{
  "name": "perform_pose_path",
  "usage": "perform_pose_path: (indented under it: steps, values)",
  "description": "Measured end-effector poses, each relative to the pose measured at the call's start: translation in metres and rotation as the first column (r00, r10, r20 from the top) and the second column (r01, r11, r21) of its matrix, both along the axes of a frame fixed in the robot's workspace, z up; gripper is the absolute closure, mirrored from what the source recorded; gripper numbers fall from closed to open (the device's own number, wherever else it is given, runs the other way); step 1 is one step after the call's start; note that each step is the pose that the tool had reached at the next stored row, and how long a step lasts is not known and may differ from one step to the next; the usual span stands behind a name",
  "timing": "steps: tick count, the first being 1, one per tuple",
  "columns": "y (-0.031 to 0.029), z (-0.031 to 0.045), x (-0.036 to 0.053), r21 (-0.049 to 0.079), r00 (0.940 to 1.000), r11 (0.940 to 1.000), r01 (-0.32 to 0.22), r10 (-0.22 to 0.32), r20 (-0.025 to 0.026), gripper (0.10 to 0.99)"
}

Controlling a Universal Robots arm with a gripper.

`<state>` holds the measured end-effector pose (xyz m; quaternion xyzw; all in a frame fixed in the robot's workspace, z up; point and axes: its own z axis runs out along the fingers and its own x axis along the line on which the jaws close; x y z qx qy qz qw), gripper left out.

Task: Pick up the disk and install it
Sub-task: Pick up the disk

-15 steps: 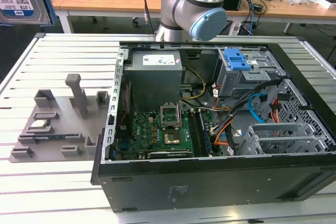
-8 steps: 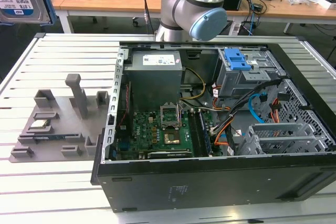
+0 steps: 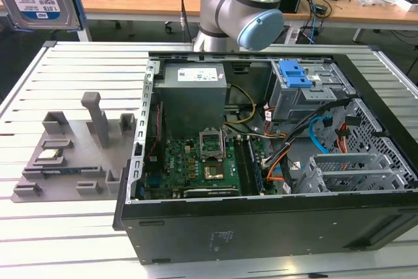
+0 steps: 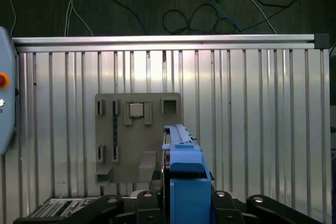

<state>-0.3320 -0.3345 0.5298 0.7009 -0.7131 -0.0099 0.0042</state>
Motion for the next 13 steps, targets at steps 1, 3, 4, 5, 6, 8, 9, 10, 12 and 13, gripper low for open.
perform_pose_path:
  steps: [1,3,4,5,6,8,9,10,12,13]
  values:
    - [0.0,-0.0001,0.0037,0.0,1.0,1.0,0.0,0.0,-0.0001,0.722]
    - [-0.0001,0.0,0.0143,0.0,1.0,1.0,0.0,0.0,-0.0006,0.722]
    - [0.0,0.0,0.021,0.0,1.0,1.0,0.0,0.0,-0.0008,0.722]
    - [0.0,-0.0001,0.0255,0.0,1.0,1.0,0.0,0.0,-0.0009,0.722]
    - [0.0,-0.0001,0.0292,0.0,1.0,1.0,0.0,0.0,-0.001,0.722]
    - [0.0,0.0,0.0433,0.0,1.0,1.0,0.0,0.0,-0.0016,0.722]
    - [0.0,-0.0001,0.0506,0.0,1.0,1.0,0.0,0.0,-0.0018,0.722]
    - [0.0,0.0,0.0572,0.0,1.0,1.0,0.0,0.0,-0.002,0.722]
    - [-0.0001,0.0,0.0643,0.0,1.0,1.0,0.0,0.0,-0.0024,0.722]
    - [0.0,0.0,0.0683,0.0,1.0,1.0,0.0,0.0,-0.0025,0.722]
